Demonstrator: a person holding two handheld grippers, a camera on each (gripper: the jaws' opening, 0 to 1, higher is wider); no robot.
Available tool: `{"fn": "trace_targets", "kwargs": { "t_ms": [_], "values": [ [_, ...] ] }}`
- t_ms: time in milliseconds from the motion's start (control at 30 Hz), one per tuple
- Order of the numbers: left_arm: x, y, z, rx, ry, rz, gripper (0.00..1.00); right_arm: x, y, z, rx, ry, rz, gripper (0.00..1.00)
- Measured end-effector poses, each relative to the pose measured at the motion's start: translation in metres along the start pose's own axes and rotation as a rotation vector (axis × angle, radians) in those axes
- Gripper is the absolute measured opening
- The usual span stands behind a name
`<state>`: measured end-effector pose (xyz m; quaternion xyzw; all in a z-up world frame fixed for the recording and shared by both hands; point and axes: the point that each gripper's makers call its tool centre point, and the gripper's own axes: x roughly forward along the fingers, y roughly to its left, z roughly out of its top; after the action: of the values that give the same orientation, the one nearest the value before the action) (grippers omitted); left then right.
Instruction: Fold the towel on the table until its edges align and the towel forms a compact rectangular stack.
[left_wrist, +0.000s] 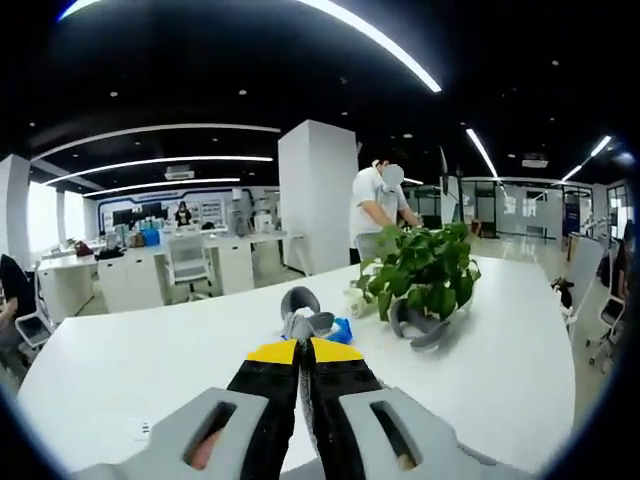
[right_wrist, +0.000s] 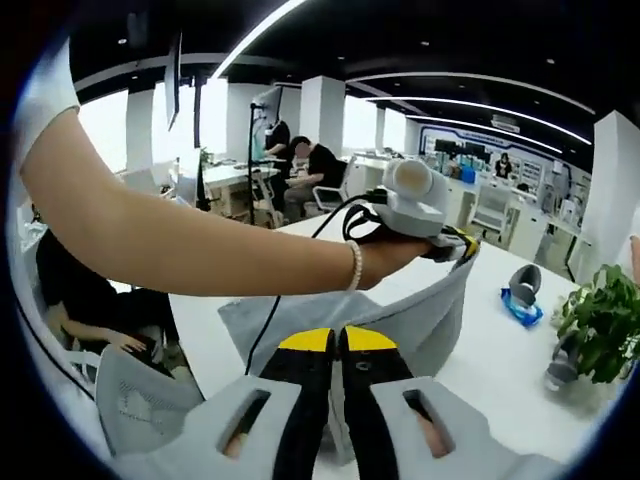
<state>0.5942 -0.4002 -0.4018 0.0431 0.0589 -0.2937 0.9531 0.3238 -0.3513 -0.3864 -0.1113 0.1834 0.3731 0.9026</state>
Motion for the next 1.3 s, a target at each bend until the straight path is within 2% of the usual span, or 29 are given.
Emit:
{"fn": "trace_targets", "kwargs": {
  "t_ms": [167,300,367,500,633,833,1133,1300],
  "values": [
    [-0.017,0.025,0.004,0.01,-0.022,0.039,0.03,0.014,0.017,0.014,-0.032,-0.025,0.052,0.0],
    [-0.031,0.044,0.004,0.069,-0.019,0.061,0.03,0.025,0.029,0.019,-0.034,-0.035,0.091,0.0],
    [-0.038,0.055,0.0,0.077,-0.011,0.073,0.03,0.029,0.035,0.021,-0.039,-0.039,0.109,0.0],
    [-0.05,0.079,-0.012,0.043,0.012,0.105,0.03,0.042,0.047,0.022,-0.047,-0.039,0.149,0.0],
    [-0.059,0.095,-0.021,0.036,0.023,0.127,0.03,0.054,0.057,0.022,-0.048,-0.038,0.183,0.0],
    [-0.07,0.111,-0.032,0.037,0.038,0.137,0.03,0.073,0.075,0.018,-0.07,-0.02,0.23,0.0],
    [-0.088,0.14,-0.047,0.064,0.064,0.161,0.03,0.099,0.101,0.026,-0.101,-0.032,0.315,0.0],
    [-0.096,0.157,-0.055,0.025,0.061,0.177,0.03,0.116,0.111,0.023,-0.108,-0.026,0.34,0.01]
  ]
}}
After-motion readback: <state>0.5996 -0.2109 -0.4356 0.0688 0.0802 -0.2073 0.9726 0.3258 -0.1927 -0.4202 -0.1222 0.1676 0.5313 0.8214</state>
